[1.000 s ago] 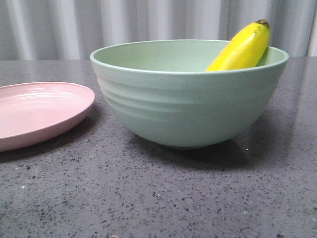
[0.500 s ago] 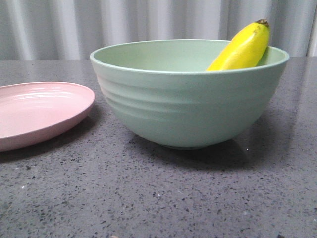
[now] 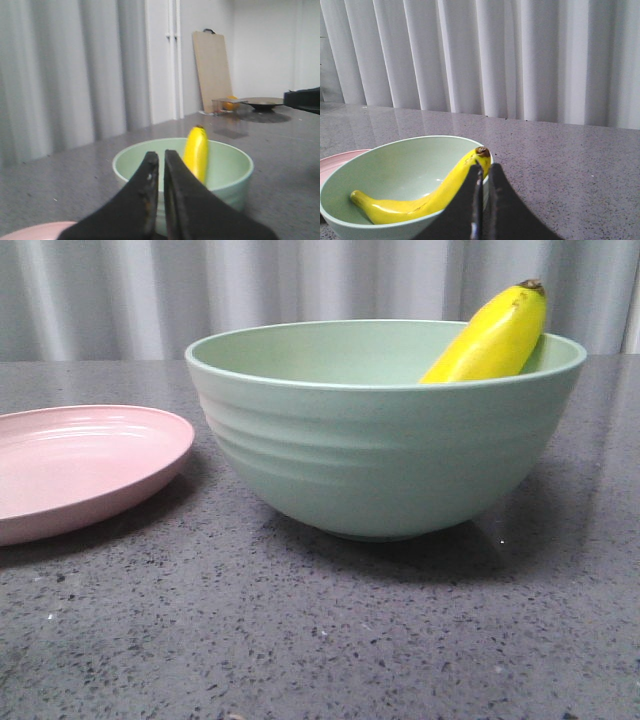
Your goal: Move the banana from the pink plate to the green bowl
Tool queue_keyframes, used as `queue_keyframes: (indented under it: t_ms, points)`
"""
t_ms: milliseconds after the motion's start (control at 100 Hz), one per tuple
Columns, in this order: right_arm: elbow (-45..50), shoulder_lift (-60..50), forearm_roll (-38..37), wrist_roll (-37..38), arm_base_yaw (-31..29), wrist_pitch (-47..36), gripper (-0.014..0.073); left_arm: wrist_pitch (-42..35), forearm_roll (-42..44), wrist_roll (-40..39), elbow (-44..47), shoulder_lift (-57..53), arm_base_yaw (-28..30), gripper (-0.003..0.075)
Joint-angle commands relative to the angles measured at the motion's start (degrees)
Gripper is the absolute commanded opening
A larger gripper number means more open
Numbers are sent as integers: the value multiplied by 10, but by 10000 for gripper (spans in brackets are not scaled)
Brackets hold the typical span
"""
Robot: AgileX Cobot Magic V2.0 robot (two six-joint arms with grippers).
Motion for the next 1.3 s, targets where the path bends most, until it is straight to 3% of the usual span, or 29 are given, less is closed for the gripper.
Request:
queue_keyframes:
  t_ms: [0, 160, 280, 500, 730, 960, 1070, 1290]
  points:
    - [-15, 5, 4, -7, -2, -29, -64, -106, 26, -2, 5, 3, 41, -20]
    - [-15, 5, 4, -7, -2, -29, -64, -169, 65, -28, 49, -9, 176, -20]
    - [-15, 5, 4, -7, -2, -29, -64, -168, 92, -75, 65, -34, 273, -20]
    - [-15, 5, 4, -7, -2, -29, -64, -122, 108, -76, 88, -81, 410, -20]
    - [-15, 5, 4, -7, -2, -29, -64, 85, 89, -90, 88, -136, 470, -20]
    - [-15, 5, 4, -7, -2, -29, -64, 221, 93, -126, 88, -135, 488, -20]
    - [-15, 5, 4, -7, -2, -29, -64, 263, 93, -126, 88, -135, 488, -20]
    - [-15, 5, 4, -7, -2, -29, -64, 262, 93, -126, 88, -135, 488, -20]
